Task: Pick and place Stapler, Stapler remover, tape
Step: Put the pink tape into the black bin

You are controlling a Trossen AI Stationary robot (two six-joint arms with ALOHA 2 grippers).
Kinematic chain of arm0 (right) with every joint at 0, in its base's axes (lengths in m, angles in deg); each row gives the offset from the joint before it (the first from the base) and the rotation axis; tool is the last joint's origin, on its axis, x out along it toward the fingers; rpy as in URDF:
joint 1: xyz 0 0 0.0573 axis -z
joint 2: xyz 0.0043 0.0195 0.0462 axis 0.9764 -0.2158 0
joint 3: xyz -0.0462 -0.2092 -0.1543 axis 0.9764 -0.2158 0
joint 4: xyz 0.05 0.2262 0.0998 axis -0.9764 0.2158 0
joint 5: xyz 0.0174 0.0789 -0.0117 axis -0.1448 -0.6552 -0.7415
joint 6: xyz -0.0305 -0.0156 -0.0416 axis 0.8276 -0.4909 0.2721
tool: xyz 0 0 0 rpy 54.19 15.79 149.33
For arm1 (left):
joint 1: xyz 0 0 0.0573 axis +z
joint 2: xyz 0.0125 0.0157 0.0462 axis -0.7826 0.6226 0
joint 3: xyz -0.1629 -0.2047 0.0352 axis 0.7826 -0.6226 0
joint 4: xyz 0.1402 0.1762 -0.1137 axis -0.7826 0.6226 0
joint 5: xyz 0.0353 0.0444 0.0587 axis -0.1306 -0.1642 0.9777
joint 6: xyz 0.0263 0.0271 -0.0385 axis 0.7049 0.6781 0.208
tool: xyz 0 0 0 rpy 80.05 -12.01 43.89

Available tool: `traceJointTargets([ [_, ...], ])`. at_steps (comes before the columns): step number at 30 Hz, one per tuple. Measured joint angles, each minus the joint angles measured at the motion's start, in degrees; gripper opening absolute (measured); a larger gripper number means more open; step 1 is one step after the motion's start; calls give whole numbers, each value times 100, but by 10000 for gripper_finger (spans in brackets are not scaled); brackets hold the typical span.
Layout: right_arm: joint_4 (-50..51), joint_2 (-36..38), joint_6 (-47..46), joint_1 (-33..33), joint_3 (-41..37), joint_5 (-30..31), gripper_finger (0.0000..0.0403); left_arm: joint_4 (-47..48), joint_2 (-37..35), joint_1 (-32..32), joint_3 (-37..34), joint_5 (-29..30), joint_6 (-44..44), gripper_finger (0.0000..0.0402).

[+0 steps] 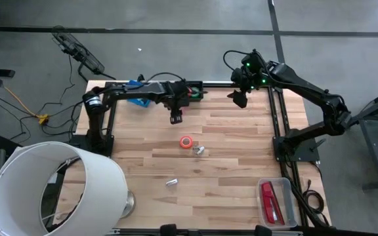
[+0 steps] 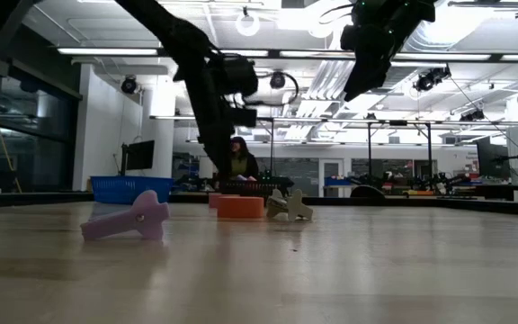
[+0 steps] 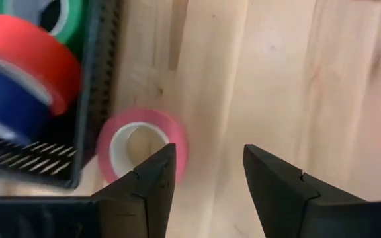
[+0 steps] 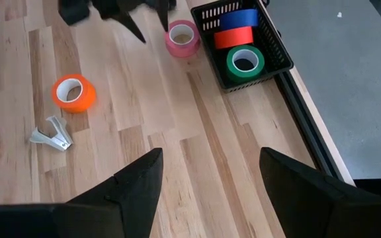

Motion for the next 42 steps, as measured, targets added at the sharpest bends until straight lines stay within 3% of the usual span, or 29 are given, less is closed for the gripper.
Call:
traceJointTargets([
  [9, 26, 0, -89, 0, 0, 0, 243, -161, 278, 0, 4, 524, 283, 161],
  [16, 26, 0, -104, 0, 0, -1, 243, -138, 291, -2, 4, 392, 248, 163],
  [26, 12, 0, -89, 0, 0, -2, 243, -109, 451, 0, 4, 542, 298, 249],
  [31, -2, 0, -86, 0, 0, 0, 243, -29, 622, -4, 10, 336, 419, 259],
  [37, -6, -2, -95, 0, 0, 0, 243, 84, 733, -1, 20, 461, 436, 246],
  [42, 1, -2, -104, 0, 0, 3, 243, 151, 741, -21, 56, 545, 343, 184],
])
